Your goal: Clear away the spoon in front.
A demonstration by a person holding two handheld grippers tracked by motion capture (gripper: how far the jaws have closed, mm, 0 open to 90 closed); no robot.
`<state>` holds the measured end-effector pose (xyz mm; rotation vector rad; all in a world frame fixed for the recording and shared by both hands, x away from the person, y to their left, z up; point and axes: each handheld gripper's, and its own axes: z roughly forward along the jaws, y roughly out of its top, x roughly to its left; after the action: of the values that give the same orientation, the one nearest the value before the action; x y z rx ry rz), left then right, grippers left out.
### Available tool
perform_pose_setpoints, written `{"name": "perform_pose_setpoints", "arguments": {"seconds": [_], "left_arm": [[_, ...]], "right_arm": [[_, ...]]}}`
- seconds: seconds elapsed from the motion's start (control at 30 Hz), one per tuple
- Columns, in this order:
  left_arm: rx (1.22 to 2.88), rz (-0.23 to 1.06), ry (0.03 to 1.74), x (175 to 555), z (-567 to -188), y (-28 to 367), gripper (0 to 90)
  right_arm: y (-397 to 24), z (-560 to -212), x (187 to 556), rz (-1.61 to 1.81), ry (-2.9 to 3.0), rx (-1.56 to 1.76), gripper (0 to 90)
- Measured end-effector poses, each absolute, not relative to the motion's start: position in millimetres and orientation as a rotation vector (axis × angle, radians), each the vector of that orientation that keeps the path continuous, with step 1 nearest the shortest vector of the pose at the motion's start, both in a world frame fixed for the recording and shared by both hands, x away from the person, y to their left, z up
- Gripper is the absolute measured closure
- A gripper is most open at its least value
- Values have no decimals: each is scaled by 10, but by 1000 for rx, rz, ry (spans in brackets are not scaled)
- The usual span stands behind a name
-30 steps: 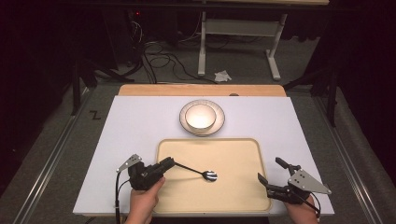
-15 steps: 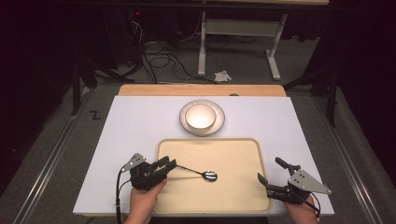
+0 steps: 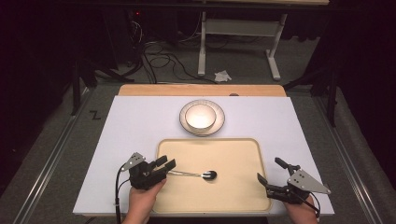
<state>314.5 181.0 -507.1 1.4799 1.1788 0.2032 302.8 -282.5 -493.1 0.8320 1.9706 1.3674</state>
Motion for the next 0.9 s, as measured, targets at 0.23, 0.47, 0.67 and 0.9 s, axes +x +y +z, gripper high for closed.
{"name": "perform_pose_setpoints", "arguments": {"seconds": [0.23,0.47,0.67,0.9], "left_arm": [[1535,236,1193,3154,-5076,1813,562],[1763,325,1209,3236,-5127,1765,900],[1857,363,1258,3289,-5204,1760,900],[2014,438,1232,3283,-5174,1669,877]], "right_arm": [[-2825,-4933,3037,1367,1971,821,160],[-2818,-4940,3051,1373,1964,841,160],[-2794,-4945,3096,1372,1971,832,160],[-2744,-4946,3108,1374,1981,824,160]]}}
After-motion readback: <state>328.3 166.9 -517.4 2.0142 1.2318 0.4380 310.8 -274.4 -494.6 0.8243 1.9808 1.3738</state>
